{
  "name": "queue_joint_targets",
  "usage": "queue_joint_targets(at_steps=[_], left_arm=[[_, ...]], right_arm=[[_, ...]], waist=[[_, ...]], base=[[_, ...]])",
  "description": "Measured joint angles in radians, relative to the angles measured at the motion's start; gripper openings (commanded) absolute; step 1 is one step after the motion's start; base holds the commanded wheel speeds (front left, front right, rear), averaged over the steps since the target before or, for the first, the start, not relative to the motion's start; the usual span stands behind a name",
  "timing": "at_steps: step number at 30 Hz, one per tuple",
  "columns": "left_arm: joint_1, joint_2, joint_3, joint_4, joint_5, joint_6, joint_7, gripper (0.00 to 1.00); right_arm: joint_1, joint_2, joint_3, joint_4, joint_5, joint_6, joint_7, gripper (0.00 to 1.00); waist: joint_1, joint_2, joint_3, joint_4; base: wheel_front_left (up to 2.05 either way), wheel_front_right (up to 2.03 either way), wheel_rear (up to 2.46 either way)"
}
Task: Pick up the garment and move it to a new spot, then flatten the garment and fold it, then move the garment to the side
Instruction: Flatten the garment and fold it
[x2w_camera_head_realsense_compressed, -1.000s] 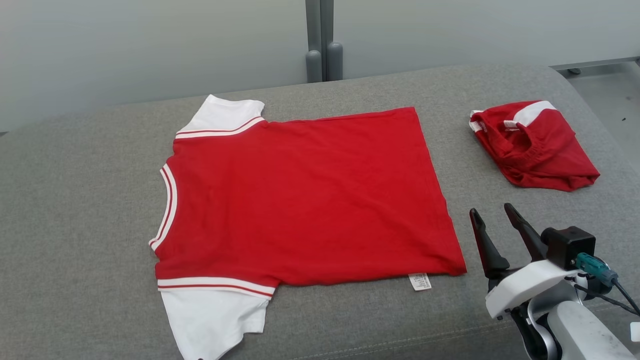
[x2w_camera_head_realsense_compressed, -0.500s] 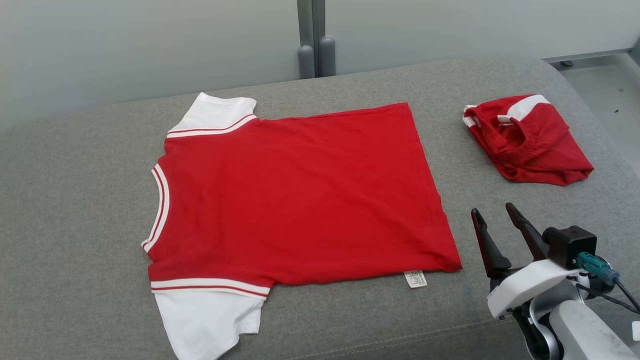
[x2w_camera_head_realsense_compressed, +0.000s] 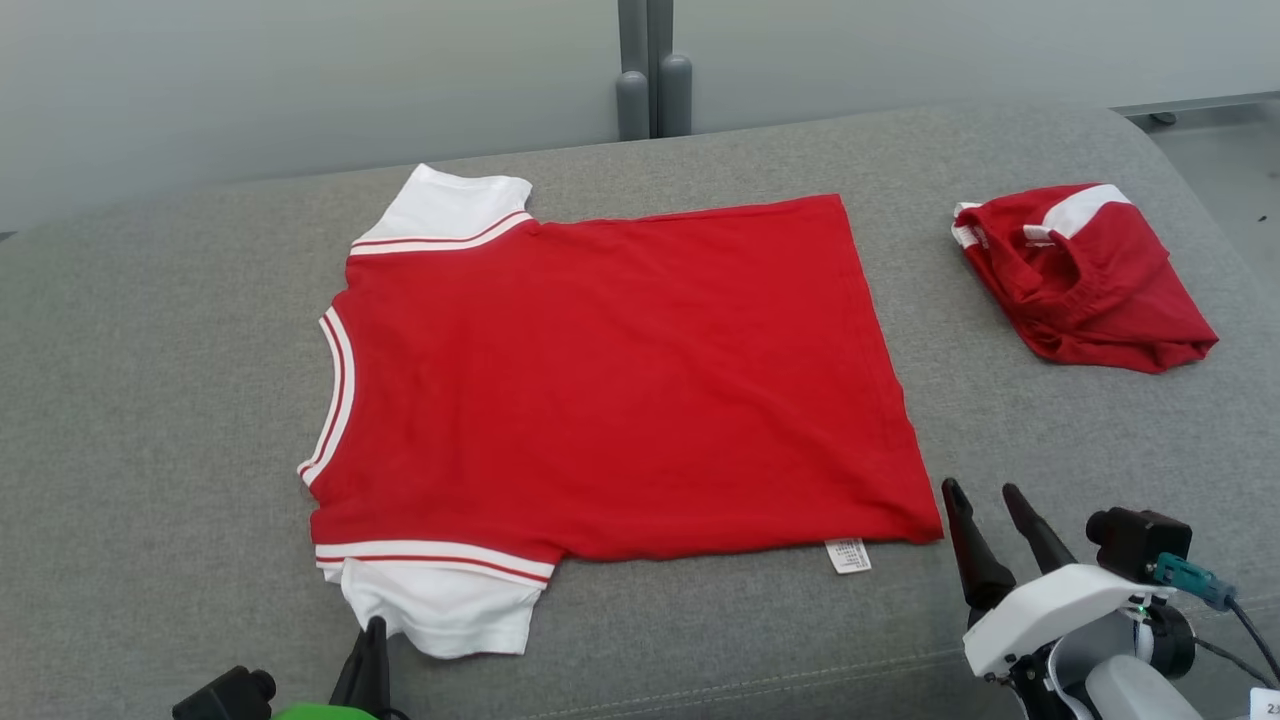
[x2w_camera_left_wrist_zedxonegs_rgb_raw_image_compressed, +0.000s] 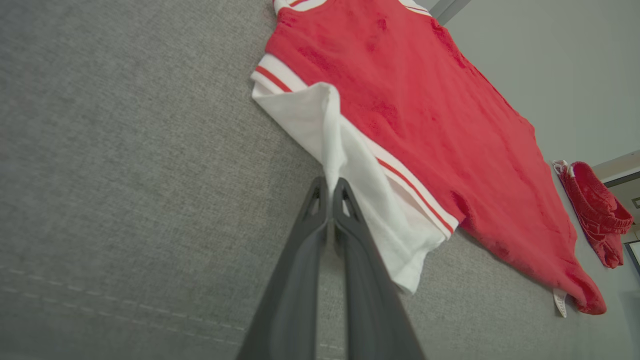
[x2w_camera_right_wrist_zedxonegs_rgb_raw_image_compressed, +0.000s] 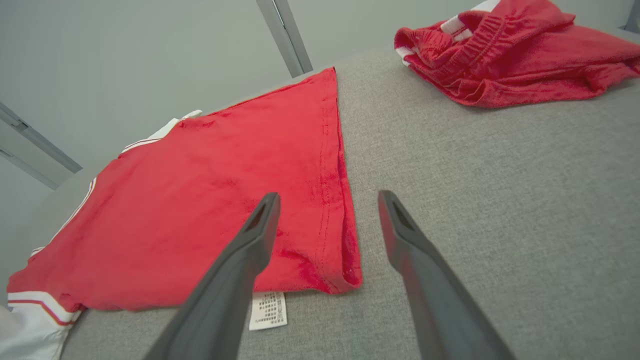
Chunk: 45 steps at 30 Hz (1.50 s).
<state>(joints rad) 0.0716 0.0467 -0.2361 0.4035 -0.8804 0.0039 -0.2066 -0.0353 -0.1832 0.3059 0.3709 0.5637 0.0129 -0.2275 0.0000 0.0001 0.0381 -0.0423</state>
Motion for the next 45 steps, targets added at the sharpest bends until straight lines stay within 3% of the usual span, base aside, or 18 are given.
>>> queue_joint_targets(at_steps=[15,34,36,38,41,42,45], left_arm=[[-0.027,0.000,-0.005,-0.143,0.026,-0.022,-0.024,0.00],[-0.028,0.004,-0.016,-0.203,0.040,-0.009,-0.023,0.00],[-0.027,0.005,-0.015,-0.207,0.040,-0.008,-0.023,0.00],[-0.025,0.007,-0.015,-0.212,0.040,-0.002,-0.021,0.00],[-0.024,0.009,-0.016,-0.219,0.040,-0.001,-0.014,0.00],[-0.023,0.009,-0.017,-0.221,0.041,0.001,-0.014,0.00],[-0.017,0.009,-0.017,-0.229,0.041,0.002,-0.014,0.00]], right_arm=[[0.024,0.088,-0.064,0.133,0.168,0.039,0.058,1.00],[-0.075,0.084,-0.069,0.289,0.186,0.071,0.070,1.00],[-0.084,0.086,-0.066,0.303,0.187,0.075,0.070,0.90],[-0.089,0.087,-0.067,0.314,0.196,0.075,0.070,0.50],[-0.097,0.087,-0.062,0.332,0.196,0.084,0.070,0.22],[-0.098,0.088,-0.058,0.336,0.196,0.084,0.070,0.04],[-0.100,0.091,-0.048,0.340,0.196,0.090,0.063,0.00]], waist=[[0.0000,0.0000,0.034,0.058],[0.0000,0.0000,0.058,0.081],[0.0000,0.0000,0.057,0.080],[0.0000,0.0000,0.056,0.080],[0.0000,0.0000,0.054,0.078],[0.0000,0.0000,0.053,0.078],[0.0000,0.0000,0.049,0.075]], base=[[0.00,0.00,0.00],[0.00,0.00,0.00],[0.00,0.00,0.00],[0.00,0.00,0.00],[0.00,0.00,0.00],[0.00,0.00,0.00],[0.00,0.00,0.00]])
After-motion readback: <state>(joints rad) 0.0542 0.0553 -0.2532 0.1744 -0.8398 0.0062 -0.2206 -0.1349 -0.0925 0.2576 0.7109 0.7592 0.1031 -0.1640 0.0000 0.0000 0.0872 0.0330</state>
